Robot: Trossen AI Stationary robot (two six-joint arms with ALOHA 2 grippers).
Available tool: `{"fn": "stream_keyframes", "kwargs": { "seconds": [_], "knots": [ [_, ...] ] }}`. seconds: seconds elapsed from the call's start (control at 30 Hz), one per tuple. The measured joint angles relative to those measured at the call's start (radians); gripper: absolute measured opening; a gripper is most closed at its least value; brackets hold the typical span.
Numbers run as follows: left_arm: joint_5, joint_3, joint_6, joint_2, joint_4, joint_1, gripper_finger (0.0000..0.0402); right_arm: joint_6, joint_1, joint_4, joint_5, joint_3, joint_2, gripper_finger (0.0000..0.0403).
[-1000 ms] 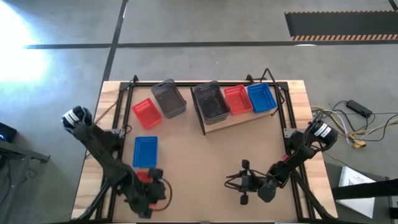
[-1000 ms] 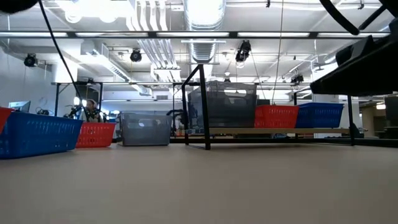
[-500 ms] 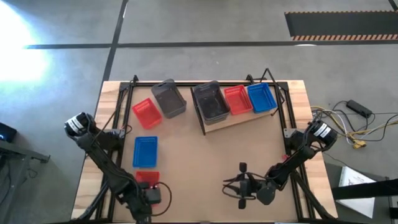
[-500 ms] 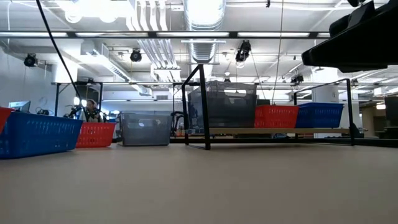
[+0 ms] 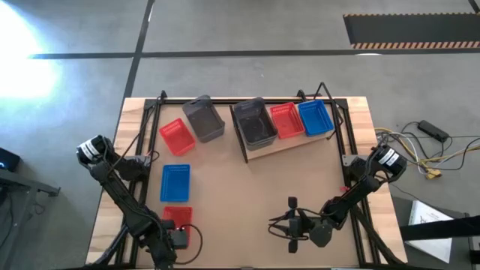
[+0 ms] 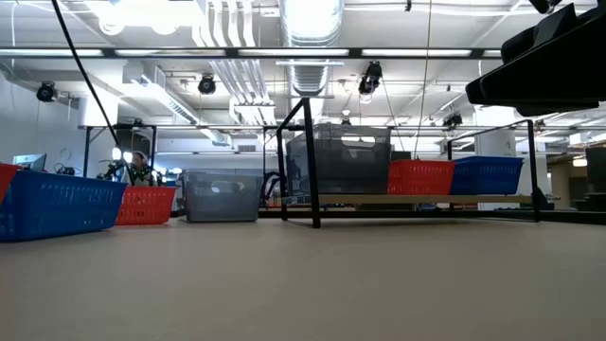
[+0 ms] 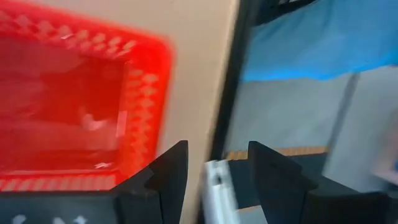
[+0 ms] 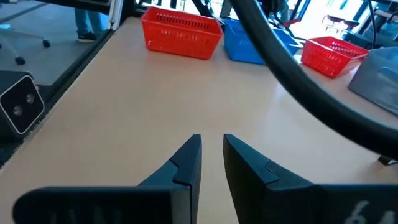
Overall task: Stack baskets on shelf by color
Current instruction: Stack the bottom red bin on the other red bin on the shelf
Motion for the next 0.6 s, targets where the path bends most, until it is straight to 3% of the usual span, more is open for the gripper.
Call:
{"fn": "stream_keyframes", "kwargs": {
  "seconds": [0.6],
  "knots": [
    [-0.196, 0.091, 0.114, 0.035, -0.293, -0.020, 0.0152, 0.000, 0.000, -0.002, -0.024, -0.001, 0.000, 0.0059]
  ]
}}
